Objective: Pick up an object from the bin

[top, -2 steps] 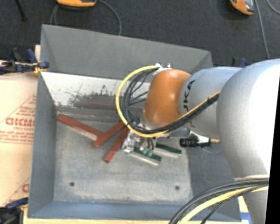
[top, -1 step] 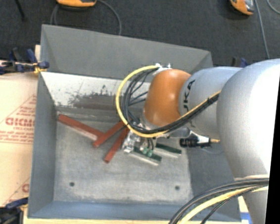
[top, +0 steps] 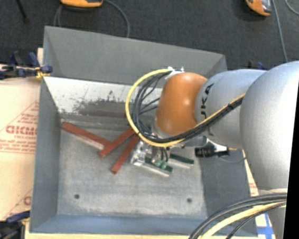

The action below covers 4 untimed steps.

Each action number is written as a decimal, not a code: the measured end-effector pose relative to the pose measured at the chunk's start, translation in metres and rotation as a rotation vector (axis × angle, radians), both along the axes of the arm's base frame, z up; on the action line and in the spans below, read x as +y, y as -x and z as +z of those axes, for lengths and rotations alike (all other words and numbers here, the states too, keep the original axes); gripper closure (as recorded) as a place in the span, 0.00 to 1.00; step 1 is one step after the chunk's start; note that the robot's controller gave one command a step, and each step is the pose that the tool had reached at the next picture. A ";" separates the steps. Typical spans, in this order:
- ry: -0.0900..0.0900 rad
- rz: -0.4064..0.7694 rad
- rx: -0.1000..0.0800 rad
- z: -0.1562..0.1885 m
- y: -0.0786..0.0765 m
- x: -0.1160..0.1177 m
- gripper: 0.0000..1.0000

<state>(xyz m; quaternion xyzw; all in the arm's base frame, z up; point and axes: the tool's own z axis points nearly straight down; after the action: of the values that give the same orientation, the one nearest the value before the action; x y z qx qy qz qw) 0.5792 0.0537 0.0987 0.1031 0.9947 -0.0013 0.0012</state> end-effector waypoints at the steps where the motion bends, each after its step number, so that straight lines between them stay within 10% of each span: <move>1: -0.002 -0.143 0.000 0.033 0.071 -0.072 0.00; 2: -0.002 -0.143 0.000 0.033 0.071 -0.072 0.00; 3: -0.009 -0.154 0.001 -0.017 0.001 -0.065 1.00; 4: -0.009 -0.154 0.001 -0.017 0.001 -0.065 1.00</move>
Offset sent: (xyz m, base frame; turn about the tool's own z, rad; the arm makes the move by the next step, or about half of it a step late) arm 0.0000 0.0000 0.0000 0.0000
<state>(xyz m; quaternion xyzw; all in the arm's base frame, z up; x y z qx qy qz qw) 0.5784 -0.0116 0.0818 0.1791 0.9838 0.0030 0.0000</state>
